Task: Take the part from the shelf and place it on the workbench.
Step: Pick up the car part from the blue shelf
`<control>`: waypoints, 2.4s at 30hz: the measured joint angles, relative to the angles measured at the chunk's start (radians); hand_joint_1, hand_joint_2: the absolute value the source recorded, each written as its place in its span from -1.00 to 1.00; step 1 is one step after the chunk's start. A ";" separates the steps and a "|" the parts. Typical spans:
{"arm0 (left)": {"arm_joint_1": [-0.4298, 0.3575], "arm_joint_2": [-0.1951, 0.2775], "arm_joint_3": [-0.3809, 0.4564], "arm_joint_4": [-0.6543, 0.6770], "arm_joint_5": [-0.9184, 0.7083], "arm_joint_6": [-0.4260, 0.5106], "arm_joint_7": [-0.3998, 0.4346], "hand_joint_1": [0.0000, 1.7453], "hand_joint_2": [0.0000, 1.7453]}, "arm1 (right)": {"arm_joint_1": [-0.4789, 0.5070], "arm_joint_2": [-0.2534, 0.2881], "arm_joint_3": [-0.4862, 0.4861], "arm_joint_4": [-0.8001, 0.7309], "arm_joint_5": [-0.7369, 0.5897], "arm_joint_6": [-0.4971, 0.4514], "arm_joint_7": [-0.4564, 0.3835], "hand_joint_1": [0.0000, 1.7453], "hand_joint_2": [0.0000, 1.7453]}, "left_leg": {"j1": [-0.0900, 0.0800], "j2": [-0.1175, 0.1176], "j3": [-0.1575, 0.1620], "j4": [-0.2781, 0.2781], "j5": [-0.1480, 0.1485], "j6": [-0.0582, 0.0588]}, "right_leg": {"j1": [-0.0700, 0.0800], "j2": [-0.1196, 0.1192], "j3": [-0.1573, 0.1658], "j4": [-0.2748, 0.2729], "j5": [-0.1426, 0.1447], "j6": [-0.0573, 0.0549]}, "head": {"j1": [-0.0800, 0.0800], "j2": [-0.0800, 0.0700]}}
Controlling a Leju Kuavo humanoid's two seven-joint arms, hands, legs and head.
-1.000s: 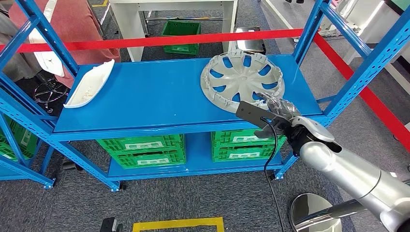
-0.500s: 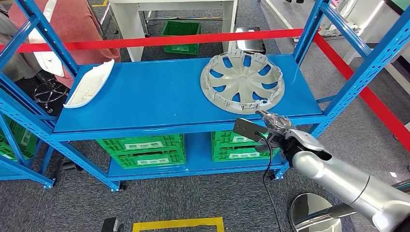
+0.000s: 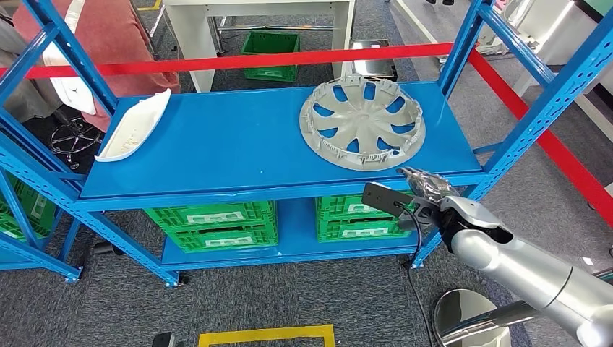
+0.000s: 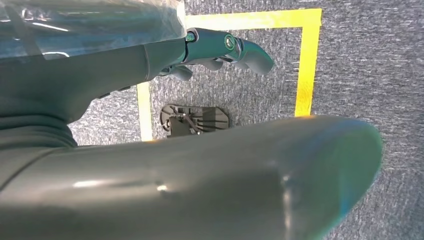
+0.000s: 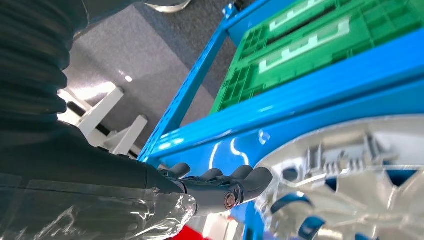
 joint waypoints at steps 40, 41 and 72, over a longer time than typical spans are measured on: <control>0.012 -0.045 -0.081 0.002 0.004 -0.025 0.040 -1.00 -1.00 | -0.023 -0.087 -0.112 0.028 -0.024 0.000 -0.012 -1.00 1.00 | 0.000 0.000 0.000 0.000 0.000 0.001 | 0.000 -0.001 0.001 -0.001 0.000 0.000 | 0.000 0.000; 0.012 -0.045 -0.084 0.002 0.004 -0.025 0.041 -1.00 -1.00 | -0.026 -0.085 -0.110 0.033 -0.025 -0.017 -0.012 -1.00 1.00 | 0.000 0.000 0.000 0.000 0.000 0.001 | 0.000 -0.001 0.001 -0.001 0.000 0.000 | 0.000 0.000; 0.003 -0.043 -0.157 0.002 0.017 -0.014 0.045 -1.00 -1.00 | -0.026 0.021 -0.128 0.159 -0.188 -0.261 -0.238 -1.00 1.00 | 0.000 0.000 0.000 0.000 0.000 0.001 | 0.000 -0.001 0.002 -0.001 0.000 0.000 | 0.000 0.000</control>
